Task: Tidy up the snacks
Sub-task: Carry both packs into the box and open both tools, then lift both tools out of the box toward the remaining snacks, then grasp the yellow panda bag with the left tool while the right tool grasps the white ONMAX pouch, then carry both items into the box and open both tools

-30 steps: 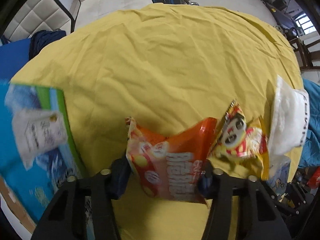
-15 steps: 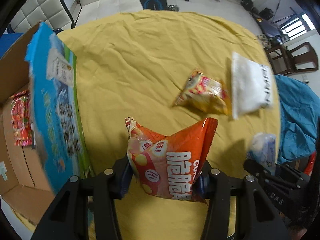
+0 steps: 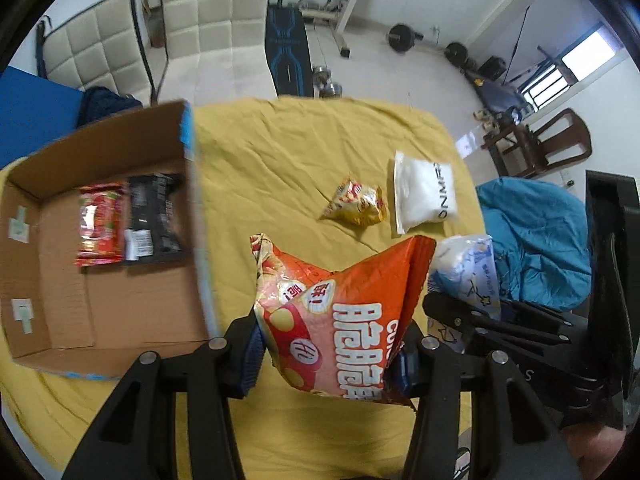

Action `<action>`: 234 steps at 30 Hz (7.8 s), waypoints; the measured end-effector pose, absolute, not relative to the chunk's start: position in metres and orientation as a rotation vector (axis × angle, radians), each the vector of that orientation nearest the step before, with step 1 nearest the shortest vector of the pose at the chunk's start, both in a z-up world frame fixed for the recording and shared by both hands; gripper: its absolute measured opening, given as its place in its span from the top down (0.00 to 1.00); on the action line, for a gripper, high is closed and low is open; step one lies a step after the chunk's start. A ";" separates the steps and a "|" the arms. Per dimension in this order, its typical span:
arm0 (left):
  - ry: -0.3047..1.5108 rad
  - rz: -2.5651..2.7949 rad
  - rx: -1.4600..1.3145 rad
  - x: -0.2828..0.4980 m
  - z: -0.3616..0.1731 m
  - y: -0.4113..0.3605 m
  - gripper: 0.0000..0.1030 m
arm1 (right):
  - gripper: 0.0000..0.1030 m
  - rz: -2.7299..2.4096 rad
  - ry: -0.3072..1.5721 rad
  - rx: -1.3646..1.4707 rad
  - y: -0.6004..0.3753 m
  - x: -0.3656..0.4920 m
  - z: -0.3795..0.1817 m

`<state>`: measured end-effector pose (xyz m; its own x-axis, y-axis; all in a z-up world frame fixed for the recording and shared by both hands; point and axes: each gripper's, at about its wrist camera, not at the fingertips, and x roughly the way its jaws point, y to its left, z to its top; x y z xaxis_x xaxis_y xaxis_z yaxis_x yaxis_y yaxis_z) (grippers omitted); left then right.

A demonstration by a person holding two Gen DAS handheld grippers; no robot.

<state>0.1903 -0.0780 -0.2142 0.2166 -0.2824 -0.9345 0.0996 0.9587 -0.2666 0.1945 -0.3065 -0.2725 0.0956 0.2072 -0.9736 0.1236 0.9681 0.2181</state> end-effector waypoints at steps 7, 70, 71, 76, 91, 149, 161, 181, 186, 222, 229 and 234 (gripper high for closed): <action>1.287 -0.218 -0.255 0.173 -0.185 0.000 0.54 | 0.55 0.179 1.421 0.245 -0.229 0.193 -0.224; 1.387 0.164 -0.166 0.280 -0.286 0.228 0.00 | 0.05 0.164 1.641 -0.022 0.048 0.263 -0.363; 1.371 0.163 -0.172 0.275 -0.282 0.228 0.00 | 0.02 0.161 1.636 -0.023 0.048 0.263 -0.360; 1.307 0.154 -0.190 0.257 -0.264 0.227 0.00 | 0.00 0.147 1.611 -0.022 0.044 0.263 -0.348; 1.234 0.134 -0.116 0.178 -0.216 0.199 0.00 | 0.00 0.146 1.483 -0.048 0.020 0.228 -0.294; 1.449 -0.179 0.095 0.308 -0.297 -0.180 0.00 | 0.00 -0.107 1.413 0.238 -0.419 0.274 -0.269; 1.625 -0.261 0.125 0.358 -0.386 -0.226 0.16 | 0.00 -0.051 1.567 0.271 -0.435 0.344 -0.362; 1.675 -0.307 -0.063 0.330 -0.395 -0.217 0.45 | 0.07 -0.029 1.712 0.303 -0.402 0.383 -0.442; 1.689 -0.303 -0.097 0.333 -0.392 -0.210 0.55 | 0.17 -0.009 1.685 0.320 -0.405 0.378 -0.439; 1.320 -0.216 -0.142 0.241 -0.241 -0.121 0.63 | 0.33 0.157 1.460 0.375 -0.352 0.286 -0.292; 1.262 -0.241 -0.183 0.223 -0.207 -0.060 0.63 | 0.33 0.207 1.422 0.362 -0.294 0.264 -0.250; 1.228 -0.216 -0.198 0.204 -0.185 0.007 0.63 | 0.33 0.239 1.399 0.342 -0.237 0.249 -0.223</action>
<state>0.2043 0.0074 -0.1853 0.3204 -0.2693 -0.9082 0.0569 0.9625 -0.2653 0.2494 -0.2371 -0.2225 0.1593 0.3623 -0.9183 0.0367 0.9274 0.3722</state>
